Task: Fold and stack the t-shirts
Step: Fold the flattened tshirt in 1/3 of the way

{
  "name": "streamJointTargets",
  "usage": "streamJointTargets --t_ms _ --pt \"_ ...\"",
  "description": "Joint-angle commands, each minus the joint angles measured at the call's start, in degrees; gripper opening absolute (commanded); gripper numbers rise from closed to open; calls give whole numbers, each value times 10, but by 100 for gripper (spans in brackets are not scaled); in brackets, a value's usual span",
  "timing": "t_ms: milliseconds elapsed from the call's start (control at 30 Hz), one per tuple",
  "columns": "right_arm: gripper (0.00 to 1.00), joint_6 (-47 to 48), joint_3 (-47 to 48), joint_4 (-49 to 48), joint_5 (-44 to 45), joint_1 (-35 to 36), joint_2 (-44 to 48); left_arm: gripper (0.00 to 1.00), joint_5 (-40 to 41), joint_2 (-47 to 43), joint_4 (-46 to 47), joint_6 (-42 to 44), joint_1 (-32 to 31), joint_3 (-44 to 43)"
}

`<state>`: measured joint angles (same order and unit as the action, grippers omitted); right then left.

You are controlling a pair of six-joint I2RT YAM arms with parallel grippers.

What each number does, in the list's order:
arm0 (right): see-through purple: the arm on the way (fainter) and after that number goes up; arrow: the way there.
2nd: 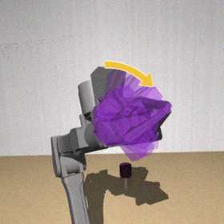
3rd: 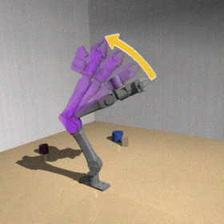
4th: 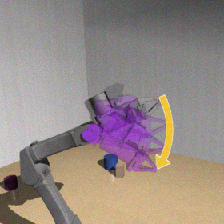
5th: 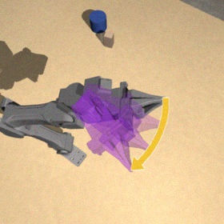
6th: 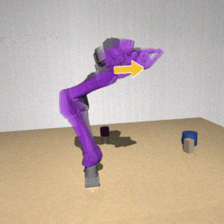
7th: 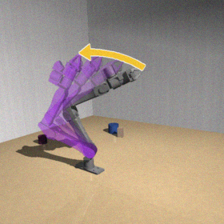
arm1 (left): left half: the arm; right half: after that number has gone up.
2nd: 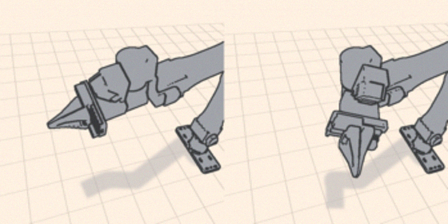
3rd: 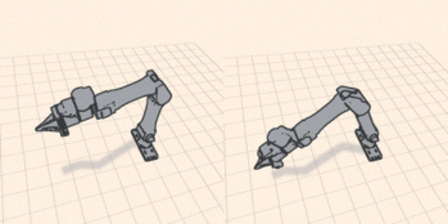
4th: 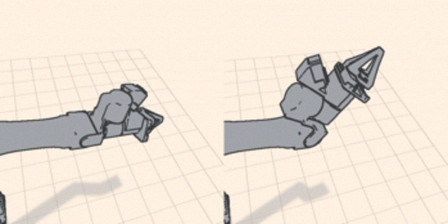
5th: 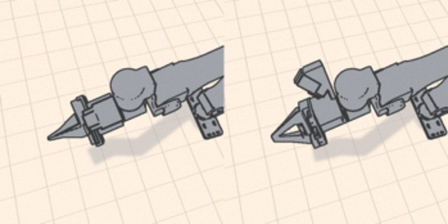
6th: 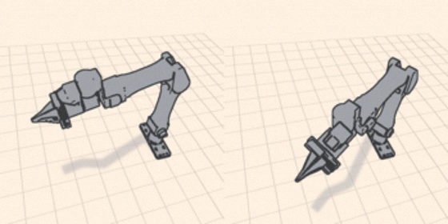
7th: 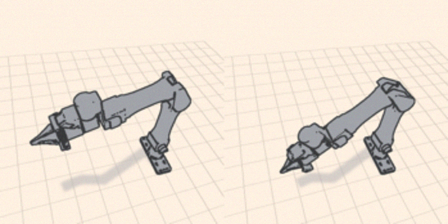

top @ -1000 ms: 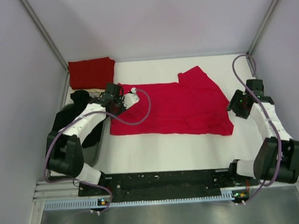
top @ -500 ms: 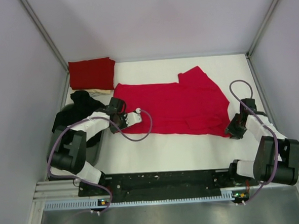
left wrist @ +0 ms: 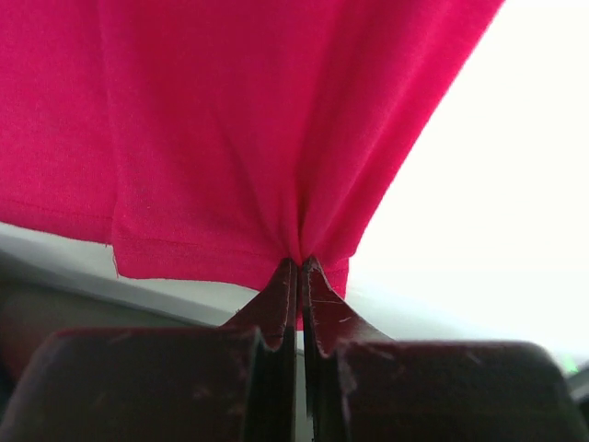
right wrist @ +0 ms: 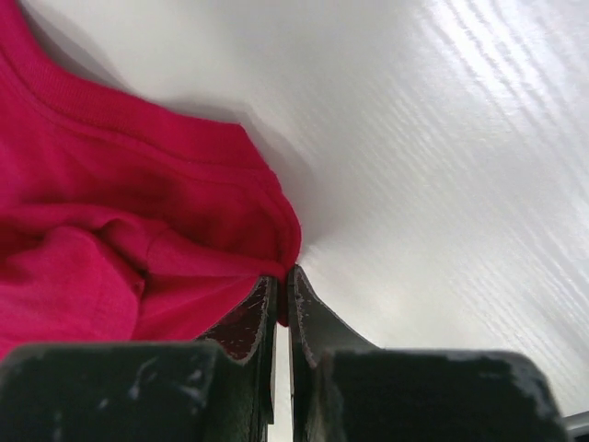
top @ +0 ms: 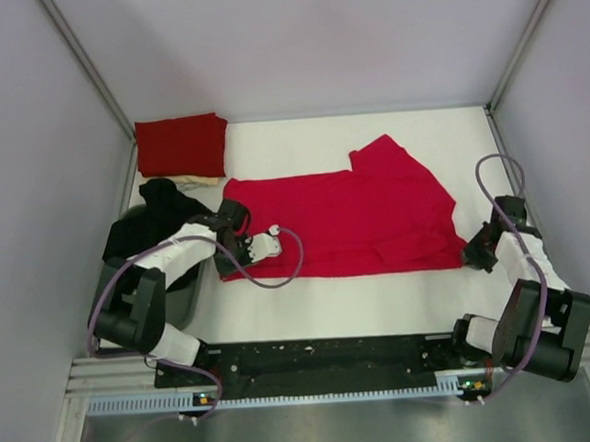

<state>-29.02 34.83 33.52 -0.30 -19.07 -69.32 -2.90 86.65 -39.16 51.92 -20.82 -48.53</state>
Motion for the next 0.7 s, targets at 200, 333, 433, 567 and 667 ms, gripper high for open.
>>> streamJointTargets --t_ms 200,333,433,567,667 --pt "0 -55 -36 10 -30 -118 41 0 -43 -61 -122 -52 -87 20" --pt "0 -60 -28 51 -49 -170 38 0 -39 -89 -141 -52 -93 29" --pt "0 -66 -34 63 -51 -219 64 0 -59 -120 -162 -47 -106 39" --pt "0 -101 -61 61 -32 -228 100 0 -113 -148 -163 -42 -135 61" --pt "17 -98 -58 67 -13 -228 106 4 -124 -141 -152 -43 -139 72"
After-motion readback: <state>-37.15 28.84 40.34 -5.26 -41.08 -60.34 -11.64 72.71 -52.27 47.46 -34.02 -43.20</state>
